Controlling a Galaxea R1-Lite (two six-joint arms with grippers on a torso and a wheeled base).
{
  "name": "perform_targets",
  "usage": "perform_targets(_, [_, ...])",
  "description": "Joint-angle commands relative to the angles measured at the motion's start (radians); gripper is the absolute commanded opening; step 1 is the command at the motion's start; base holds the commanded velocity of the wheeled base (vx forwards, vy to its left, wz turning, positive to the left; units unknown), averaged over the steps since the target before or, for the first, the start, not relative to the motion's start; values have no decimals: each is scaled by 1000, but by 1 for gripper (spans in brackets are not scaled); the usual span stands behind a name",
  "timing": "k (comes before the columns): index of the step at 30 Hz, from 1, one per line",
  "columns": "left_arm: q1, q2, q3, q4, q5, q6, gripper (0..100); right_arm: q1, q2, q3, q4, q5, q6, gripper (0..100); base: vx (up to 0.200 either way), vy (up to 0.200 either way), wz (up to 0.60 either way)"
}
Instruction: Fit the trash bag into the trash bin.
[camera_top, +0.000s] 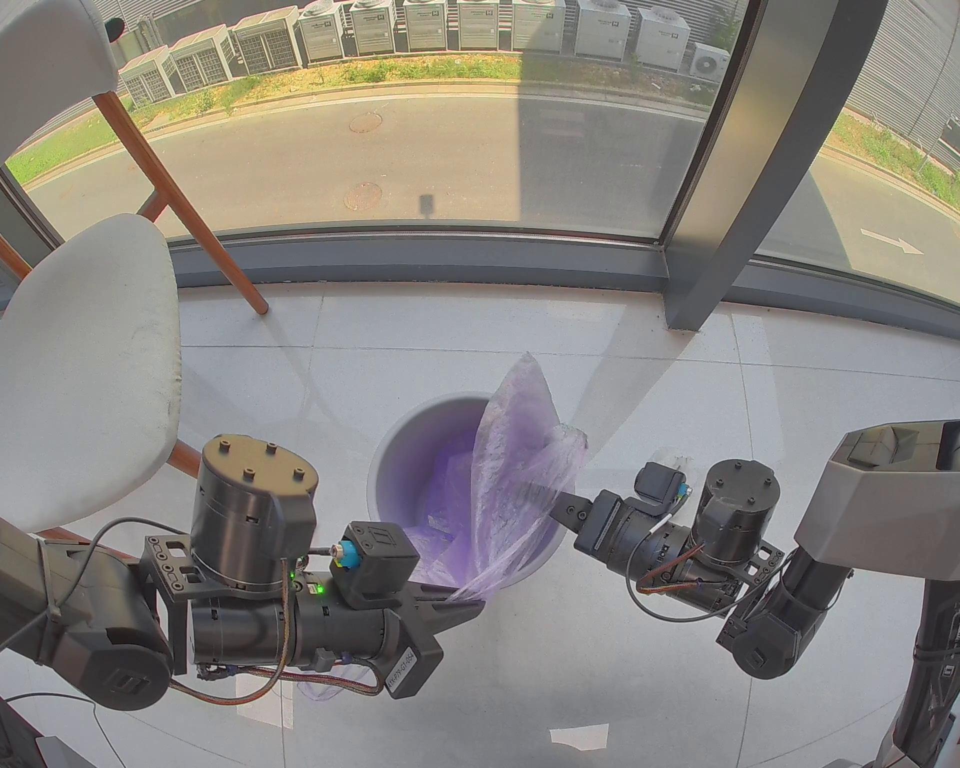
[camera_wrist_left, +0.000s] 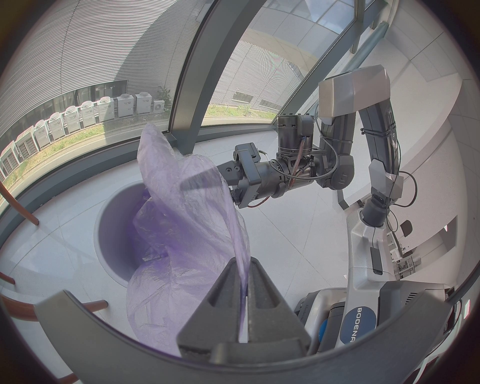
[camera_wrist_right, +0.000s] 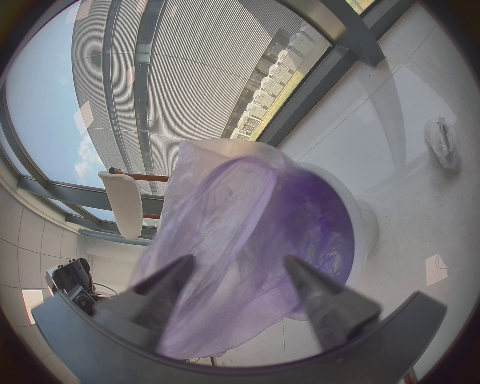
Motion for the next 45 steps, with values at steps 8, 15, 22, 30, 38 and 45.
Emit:
perform_targets(8, [0, 1, -2, 1, -5, 0, 0, 4, 1, -2, -2, 0, -11, 0, 0, 0, 0])
perform_targets(15, [2, 13, -60, 11, 22, -26, 0, -30, -13, -32, -1, 3, -84, 0, 0, 0, 0])
perform_targets(22, [0, 87, -183, 16, 31, -69, 0, -118, -45, -58, 48, 62, -156, 0, 0, 0, 0])
perform_targets(30, [23, 95, -335, 215, 32, -113, 0, -171, -169, -275, 455, 108, -161, 0, 0, 0, 0])
perform_targets(38, [81, 156, -505, 344, 25, -181, 0, -197, -164, -569, 781, 108, -259, 0, 0, 0, 0])
perform_targets(45, [86, 203, -544, 343, 25, -181, 100, -213, -134, -667, 840, 124, -399, 0, 0, 0, 0])
